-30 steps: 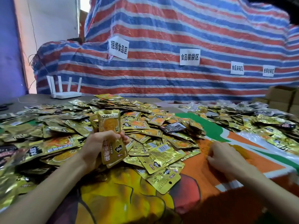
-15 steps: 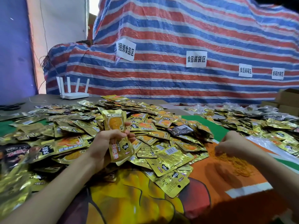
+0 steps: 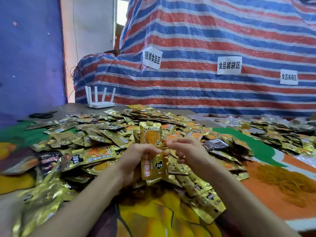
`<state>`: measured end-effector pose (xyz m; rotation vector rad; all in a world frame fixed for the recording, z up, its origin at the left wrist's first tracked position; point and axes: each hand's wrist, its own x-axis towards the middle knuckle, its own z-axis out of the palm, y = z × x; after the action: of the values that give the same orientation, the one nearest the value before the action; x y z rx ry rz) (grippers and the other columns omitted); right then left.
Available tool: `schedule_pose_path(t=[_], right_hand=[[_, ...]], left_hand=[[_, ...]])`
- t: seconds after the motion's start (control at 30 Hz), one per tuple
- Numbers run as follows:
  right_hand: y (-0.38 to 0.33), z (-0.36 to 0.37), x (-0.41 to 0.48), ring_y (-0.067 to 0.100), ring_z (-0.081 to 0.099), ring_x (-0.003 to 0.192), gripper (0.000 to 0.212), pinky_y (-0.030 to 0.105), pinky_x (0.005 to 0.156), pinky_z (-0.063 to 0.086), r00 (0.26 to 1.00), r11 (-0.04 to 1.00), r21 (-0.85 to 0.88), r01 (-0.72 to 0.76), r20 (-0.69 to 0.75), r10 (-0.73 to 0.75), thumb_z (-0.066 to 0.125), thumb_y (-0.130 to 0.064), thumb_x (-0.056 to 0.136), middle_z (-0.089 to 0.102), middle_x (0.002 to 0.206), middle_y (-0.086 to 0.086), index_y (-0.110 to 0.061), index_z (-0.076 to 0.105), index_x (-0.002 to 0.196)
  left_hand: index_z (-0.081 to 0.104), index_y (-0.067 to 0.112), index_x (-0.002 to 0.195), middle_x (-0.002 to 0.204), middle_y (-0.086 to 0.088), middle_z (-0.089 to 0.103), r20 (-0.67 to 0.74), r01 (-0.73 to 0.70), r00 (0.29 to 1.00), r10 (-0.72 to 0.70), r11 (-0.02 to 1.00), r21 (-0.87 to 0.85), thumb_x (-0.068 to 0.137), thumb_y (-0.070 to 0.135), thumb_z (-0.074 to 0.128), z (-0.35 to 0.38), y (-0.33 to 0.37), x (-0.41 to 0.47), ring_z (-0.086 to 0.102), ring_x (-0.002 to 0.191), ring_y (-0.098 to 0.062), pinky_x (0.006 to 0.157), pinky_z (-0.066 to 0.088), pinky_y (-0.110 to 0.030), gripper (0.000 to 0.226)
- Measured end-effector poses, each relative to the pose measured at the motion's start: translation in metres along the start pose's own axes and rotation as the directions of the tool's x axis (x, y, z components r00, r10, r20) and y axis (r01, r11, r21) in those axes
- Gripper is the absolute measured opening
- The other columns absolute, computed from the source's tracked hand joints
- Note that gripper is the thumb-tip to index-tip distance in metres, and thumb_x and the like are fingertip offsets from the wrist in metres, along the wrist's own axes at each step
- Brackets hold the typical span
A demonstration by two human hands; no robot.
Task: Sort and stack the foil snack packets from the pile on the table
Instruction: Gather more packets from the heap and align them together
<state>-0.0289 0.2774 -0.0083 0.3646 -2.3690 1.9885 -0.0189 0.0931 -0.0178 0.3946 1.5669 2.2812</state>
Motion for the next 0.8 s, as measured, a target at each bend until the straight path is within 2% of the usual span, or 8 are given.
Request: schedule_pose_path(t=[0.1,0.2,0.3,0.37,0.47,0.6,0.7,0.8], right_hand=[[0.014,0.011,0.011,-0.004,0.053,0.051,0.009,0.022,0.054,0.037,0.981,0.996,0.038,0.084,-0.177,-0.076,0.073,-0.019,0.09,0.064,0.064,-0.016,-0.013,0.076,0.084],[0.021,0.011,0.014,-0.001,0.049,0.051,0.01,0.018,0.05,0.036,0.99,0.994,0.102,0.043,-0.138,-0.029,0.072,-0.019,0.091,0.059,0.061,-0.015,-0.015,0.072,0.083],[0.02,0.001,0.012,0.006,0.041,0.054,0.018,0.018,0.047,0.031,0.996,0.945,0.323,-0.045,0.091,0.016,0.071,-0.018,0.085,0.057,0.072,-0.004,-0.002,0.067,0.092],[0.018,-0.003,0.008,0.008,0.042,0.057,0.025,0.019,0.05,0.031,0.978,0.917,0.389,-0.086,0.21,0.003,0.07,-0.018,0.085,0.063,0.088,0.004,0.003,0.066,0.099],[0.016,-0.006,0.004,0.009,0.043,0.058,0.024,0.019,0.053,0.037,0.952,0.905,0.413,-0.105,0.305,-0.029,0.068,-0.02,0.086,0.062,0.11,0.014,0.001,0.068,0.099],[0.01,-0.008,-0.001,0.007,0.043,0.056,0.012,0.02,0.056,0.033,0.871,0.884,0.428,-0.189,0.488,-0.05,0.078,-0.026,0.072,0.067,0.082,-0.002,-0.017,0.074,0.079],[0.01,-0.01,-0.002,0.01,0.035,0.055,0.023,0.021,0.051,0.03,0.837,0.854,0.451,-0.26,0.546,-0.033,0.081,-0.026,0.067,0.056,0.071,0.0,-0.015,0.063,0.076],[0.01,-0.01,-0.004,0.011,0.03,0.057,0.023,0.023,0.053,0.026,0.822,0.892,0.385,-0.236,0.569,-0.029,0.08,-0.027,0.066,0.047,0.069,0.001,-0.014,0.062,0.073]], left_hand=[[0.076,0.007,0.101,0.095,-0.016,0.076,-0.155,-0.045,0.987,0.051,0.998,0.039,0.077,0.001,0.063,-0.005,0.005,0.004,0.074,0.078,-0.025,0.068,0.062,-0.038,0.028],[0.073,-0.001,0.102,0.089,-0.014,0.076,-0.212,-0.054,0.974,0.085,0.987,0.15,0.081,-0.003,0.06,-0.012,0.008,0.006,0.072,0.074,-0.017,0.072,0.061,-0.031,0.024],[0.075,-0.003,0.092,0.08,-0.015,0.071,-0.094,-0.003,0.996,0.008,0.998,0.058,0.079,-0.003,0.059,-0.015,0.011,0.003,0.07,0.063,-0.02,0.056,0.057,-0.026,0.021],[0.078,0.001,0.088,0.083,-0.015,0.068,0.049,0.098,0.994,-0.094,0.991,-0.095,0.072,-0.004,0.061,-0.015,0.013,0.001,0.068,0.065,-0.026,0.061,0.059,-0.034,0.024],[0.077,0.004,0.091,0.085,-0.012,0.065,0.184,0.132,0.978,-0.102,0.979,-0.158,0.067,-0.003,0.062,-0.015,0.013,0.001,0.065,0.068,-0.025,0.068,0.059,-0.039,0.029],[0.074,0.003,0.101,0.092,-0.013,0.069,0.306,0.111,0.948,-0.085,0.991,-0.07,0.071,0.001,0.06,-0.022,0.015,-0.003,0.066,0.074,-0.026,0.073,0.058,-0.04,0.033],[0.073,0.004,0.106,0.097,-0.013,0.071,0.376,0.091,0.922,-0.093,0.996,0.024,0.07,0.005,0.064,-0.026,0.016,-0.007,0.069,0.082,-0.024,0.082,0.058,-0.042,0.037],[0.073,0.006,0.105,0.092,-0.009,0.068,0.401,0.053,0.915,-0.052,0.999,0.009,0.071,0.005,0.062,-0.025,0.016,-0.006,0.067,0.084,-0.024,0.083,0.058,-0.041,0.036]])
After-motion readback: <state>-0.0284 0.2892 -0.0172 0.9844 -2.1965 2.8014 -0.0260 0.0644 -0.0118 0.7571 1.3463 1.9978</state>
